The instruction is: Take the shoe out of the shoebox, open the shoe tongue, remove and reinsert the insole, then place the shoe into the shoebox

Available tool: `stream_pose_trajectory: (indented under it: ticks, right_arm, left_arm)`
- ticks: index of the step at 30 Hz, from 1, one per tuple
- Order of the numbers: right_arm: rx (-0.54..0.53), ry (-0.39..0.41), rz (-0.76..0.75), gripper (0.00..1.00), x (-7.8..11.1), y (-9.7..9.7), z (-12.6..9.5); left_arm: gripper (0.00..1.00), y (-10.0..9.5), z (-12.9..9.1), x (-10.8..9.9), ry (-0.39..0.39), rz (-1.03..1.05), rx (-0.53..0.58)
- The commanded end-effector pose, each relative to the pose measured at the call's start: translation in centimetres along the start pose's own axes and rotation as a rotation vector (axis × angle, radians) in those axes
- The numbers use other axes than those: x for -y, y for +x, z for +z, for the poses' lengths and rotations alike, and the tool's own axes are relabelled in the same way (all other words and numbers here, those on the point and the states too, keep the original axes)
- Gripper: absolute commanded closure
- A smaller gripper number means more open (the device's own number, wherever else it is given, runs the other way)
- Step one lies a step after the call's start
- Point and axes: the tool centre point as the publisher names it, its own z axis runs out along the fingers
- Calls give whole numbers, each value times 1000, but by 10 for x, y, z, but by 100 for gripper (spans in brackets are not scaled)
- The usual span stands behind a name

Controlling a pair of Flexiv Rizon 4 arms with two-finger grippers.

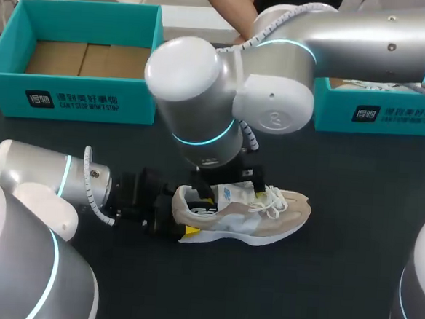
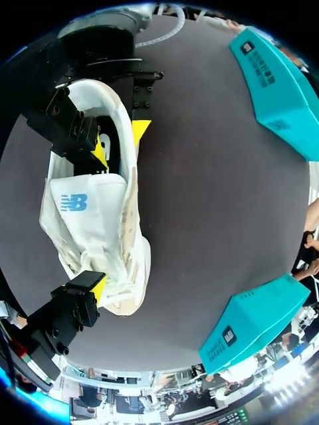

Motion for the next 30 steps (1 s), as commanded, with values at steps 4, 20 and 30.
stream_pose_trajectory:
  ticks: [4, 20, 30]
  right_arm:
    - [355, 13, 297, 0, 7, 7, 5]
    - [356, -15, 407, 72, 4, -26, -27]
    - [91, 46, 371, 100, -4, -27, -13]
  left_arm:
    - [100, 2, 0, -7, -2, -1, 2]
    - [100, 2, 0, -7, -2, -1, 2]
    - [100, 2, 0, -7, -2, -1, 2]
